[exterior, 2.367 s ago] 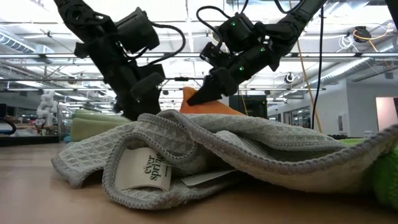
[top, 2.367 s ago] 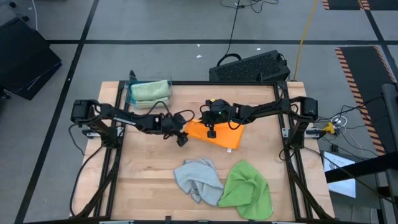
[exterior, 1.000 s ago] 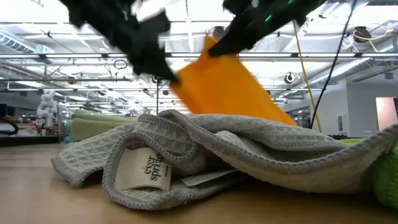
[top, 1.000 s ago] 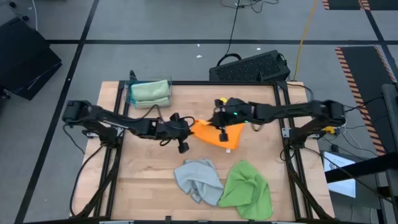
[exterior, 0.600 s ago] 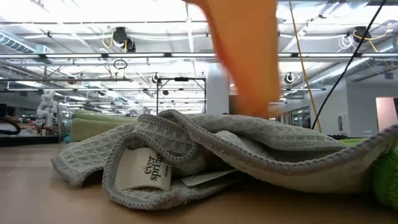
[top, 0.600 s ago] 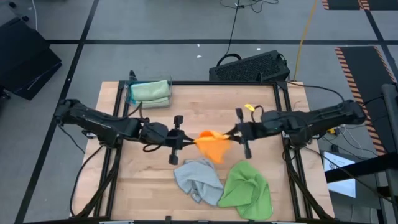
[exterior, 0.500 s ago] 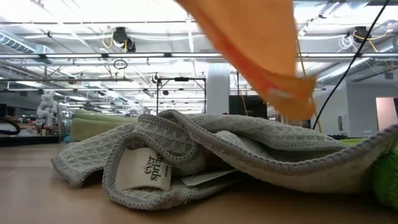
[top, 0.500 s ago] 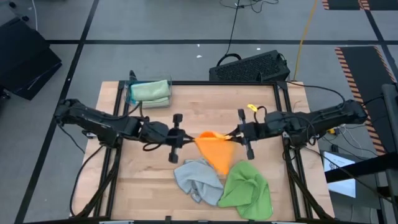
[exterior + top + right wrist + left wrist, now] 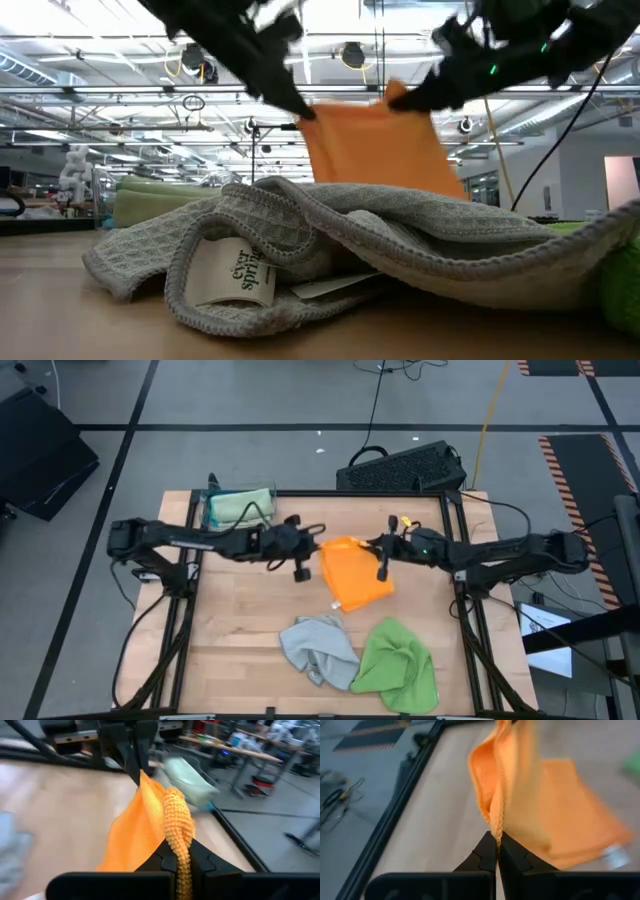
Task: Fold microfiber towels
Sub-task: Fold the orange microfiber cloth
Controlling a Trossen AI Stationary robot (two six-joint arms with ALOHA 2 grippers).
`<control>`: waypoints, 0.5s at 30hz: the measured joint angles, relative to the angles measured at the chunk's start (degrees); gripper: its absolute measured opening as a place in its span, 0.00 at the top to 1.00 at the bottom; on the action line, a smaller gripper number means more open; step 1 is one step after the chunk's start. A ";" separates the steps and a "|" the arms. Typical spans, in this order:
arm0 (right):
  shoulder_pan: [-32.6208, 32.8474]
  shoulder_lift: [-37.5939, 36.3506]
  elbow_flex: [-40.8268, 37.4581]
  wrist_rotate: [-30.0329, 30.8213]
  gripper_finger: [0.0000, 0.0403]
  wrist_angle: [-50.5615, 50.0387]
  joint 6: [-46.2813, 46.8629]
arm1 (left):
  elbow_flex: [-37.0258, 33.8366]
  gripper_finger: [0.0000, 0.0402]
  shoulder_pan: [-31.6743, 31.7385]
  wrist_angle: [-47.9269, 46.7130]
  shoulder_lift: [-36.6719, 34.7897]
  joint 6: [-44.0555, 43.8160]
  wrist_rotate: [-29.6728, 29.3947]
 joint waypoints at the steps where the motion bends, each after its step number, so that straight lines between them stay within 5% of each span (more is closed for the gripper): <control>1: -1.69 1.22 -0.88 -0.09 1.00 1.58 -0.67 | -0.10 0.99 1.35 1.29 1.36 0.37 0.00; 11: -13.07 6.92 -3.23 -6.42 1.00 2.96 -9.69 | 0.30 0.98 11.82 15.32 11.00 4.53 9.96; 15: -17.09 6.32 -3.14 -8.96 1.00 3.03 -5.17 | 1.57 0.99 15.32 18.63 11.07 4.89 13.93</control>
